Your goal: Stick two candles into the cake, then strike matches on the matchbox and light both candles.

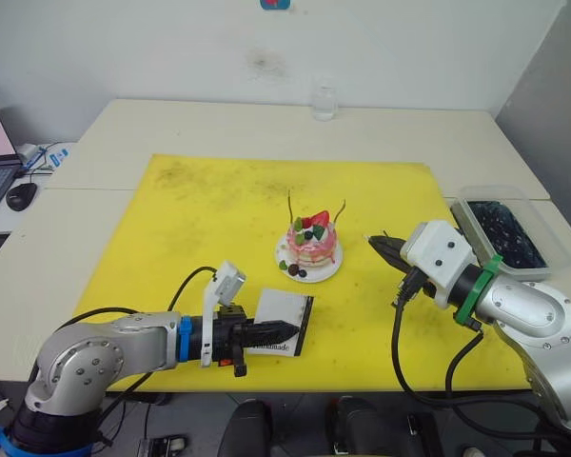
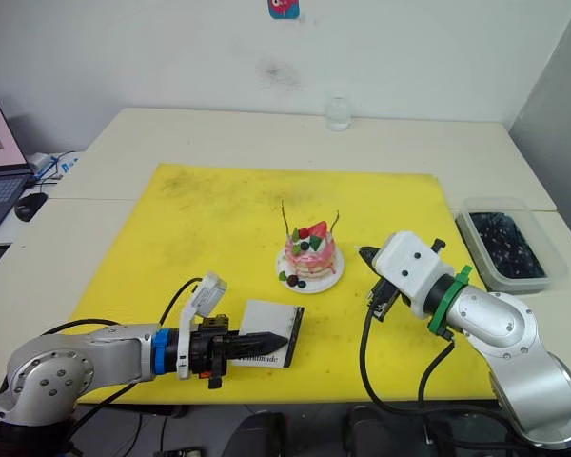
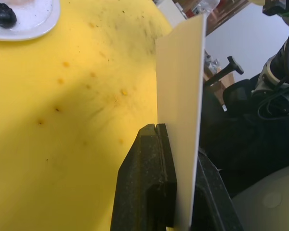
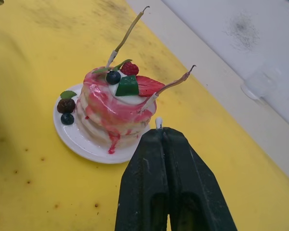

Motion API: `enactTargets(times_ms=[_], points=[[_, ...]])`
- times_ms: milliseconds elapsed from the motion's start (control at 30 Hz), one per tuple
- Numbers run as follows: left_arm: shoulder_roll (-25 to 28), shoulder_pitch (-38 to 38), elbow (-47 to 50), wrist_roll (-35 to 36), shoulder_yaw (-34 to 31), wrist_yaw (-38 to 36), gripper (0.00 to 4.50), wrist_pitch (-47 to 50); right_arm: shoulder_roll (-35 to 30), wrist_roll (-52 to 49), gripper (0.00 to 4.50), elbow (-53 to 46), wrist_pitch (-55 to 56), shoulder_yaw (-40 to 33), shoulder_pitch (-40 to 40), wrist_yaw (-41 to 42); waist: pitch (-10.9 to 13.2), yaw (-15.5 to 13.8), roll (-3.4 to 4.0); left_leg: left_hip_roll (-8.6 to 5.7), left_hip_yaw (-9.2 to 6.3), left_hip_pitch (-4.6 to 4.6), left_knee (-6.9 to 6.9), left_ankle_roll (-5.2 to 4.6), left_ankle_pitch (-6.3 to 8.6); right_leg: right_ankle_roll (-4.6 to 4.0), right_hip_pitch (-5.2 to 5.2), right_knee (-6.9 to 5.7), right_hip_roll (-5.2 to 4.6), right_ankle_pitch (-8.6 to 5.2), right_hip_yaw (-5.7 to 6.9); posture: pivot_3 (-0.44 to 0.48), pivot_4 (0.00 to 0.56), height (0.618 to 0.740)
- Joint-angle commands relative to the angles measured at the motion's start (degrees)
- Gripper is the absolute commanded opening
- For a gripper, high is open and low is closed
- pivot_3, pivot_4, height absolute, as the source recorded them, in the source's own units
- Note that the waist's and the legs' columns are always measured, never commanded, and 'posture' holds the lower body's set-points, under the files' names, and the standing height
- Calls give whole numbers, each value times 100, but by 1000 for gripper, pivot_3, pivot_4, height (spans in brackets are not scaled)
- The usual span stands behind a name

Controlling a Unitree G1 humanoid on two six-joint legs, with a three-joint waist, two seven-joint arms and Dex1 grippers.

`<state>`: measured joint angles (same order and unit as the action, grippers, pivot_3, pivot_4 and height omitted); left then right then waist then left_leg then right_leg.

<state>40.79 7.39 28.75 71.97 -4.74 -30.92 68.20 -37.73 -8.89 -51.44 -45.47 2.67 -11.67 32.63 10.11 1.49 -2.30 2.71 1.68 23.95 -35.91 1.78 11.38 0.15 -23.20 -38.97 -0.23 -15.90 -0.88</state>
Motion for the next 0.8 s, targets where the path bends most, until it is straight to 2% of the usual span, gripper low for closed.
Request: enactTargets(times_ms=[33, 133, 233, 333, 500, 800], points=[[-117, 175, -17, 207, -22, 23, 0, -50, 82, -298, 31, -189, 536, -145, 154, 190, 0, 0, 0, 0, -1, 0, 0, 0, 0, 0, 0, 0, 0, 0, 1, 0, 150, 740], [-227, 302, -144, 373, -46, 102, 0, 0, 460, -1199, 31, -360, 374, -456, 408, 336, 0, -1, 0, 0, -2, 1, 0, 0, 0, 0, 1, 0, 3, 0, 2, 0, 150, 740], [-282, 415, -287, 600, -96, 182, 0, 44, 1013, -2780, 31, -439, -572, -1106, 543, 31, 0, 0, -1, 4, -2, 1, 0, 0, 0, 2, 3, -3, 3, 1, 0, 0, 150, 740], [-299, 491, -457, 862, -141, 276, 0, 75, 1227, -4069, 31, -349, -1112, -1576, 461, -473, 0, 2, 0, 4, -1, 0, -3, 0, 0, 7, 3, -4, 3, 5, -1, 0, 150, 740], [-252, 642, -740, 1581, -161, 570, 0, 137, 921, -5677, 31, -200, -1365, -1870, 530, -1202, 0, 4, -1, 2, -1, 0, -4, -1, 0, 7, 4, -4, 0, 6, -3, 0, 150, 740], [-53, 671, -808, 2073, -53, 816, 0, 146, 57, -8027, 31, 68, -737, -1761, 880, -2468, 0, 4, -1, 0, 1, 3, -1, -2, 0, 5, 2, 1, 0, 4, -5, 0, 150, 740]])
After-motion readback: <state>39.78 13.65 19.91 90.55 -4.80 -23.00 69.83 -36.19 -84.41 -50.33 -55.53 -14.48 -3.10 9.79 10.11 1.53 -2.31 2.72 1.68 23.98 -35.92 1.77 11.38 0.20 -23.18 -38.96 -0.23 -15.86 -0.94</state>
